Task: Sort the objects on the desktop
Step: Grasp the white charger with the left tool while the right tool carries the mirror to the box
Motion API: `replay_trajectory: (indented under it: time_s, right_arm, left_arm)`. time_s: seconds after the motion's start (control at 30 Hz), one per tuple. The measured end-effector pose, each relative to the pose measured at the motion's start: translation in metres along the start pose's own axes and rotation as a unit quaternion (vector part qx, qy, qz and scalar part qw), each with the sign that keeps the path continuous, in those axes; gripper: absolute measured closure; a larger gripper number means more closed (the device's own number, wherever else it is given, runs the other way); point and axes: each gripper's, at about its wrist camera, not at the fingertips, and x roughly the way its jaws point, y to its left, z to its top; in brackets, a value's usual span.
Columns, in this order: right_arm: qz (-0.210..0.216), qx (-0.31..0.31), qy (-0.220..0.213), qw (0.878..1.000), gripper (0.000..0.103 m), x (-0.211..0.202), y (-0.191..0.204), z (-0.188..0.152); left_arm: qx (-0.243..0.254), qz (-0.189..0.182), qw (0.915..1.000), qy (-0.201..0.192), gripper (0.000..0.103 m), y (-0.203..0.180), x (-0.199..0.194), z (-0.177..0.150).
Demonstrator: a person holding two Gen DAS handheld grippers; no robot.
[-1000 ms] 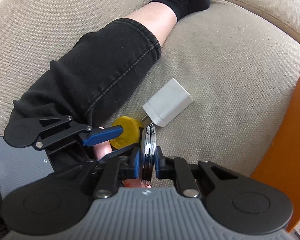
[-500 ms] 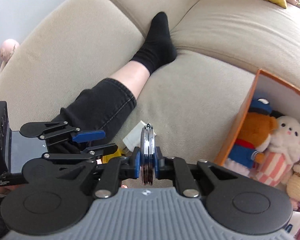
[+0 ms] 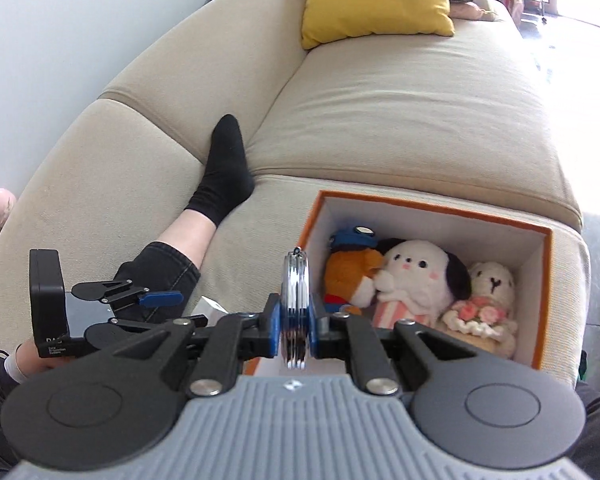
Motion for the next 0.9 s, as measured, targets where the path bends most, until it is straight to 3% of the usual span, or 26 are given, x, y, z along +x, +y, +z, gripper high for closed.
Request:
replay_trajectory:
  time_s: [0.33,0.47,0.57,0.9]
  right_arm:
    - [-0.011,0.016,0.081,0.997,0.089,0.041,-0.022,-0.034]
    - [-0.019,0.012,0.126,0.992,0.089,0.072,-0.026,-0.041]
    - [-0.027,-0.014,0.16,0.987,0.089,0.091,-0.024,-0.042]
    - [-0.033,-0.062,0.219,0.973,0.088,0.113,-0.025,-0.032]
  left_arm:
    - [-0.002,0.017,0.9986,0.05,0.044,-0.002,0.023,-0.006]
    - [-0.003,0.028,0.9979,0.059,0.058,-0.002,0.026,-0.009]
    - [-0.01,0.033,0.9976,0.061,0.065,0.0,0.027,-0.011]
    - [-0.043,0.014,0.9985,0.029,0.066,0.005,0.013,-0.016]
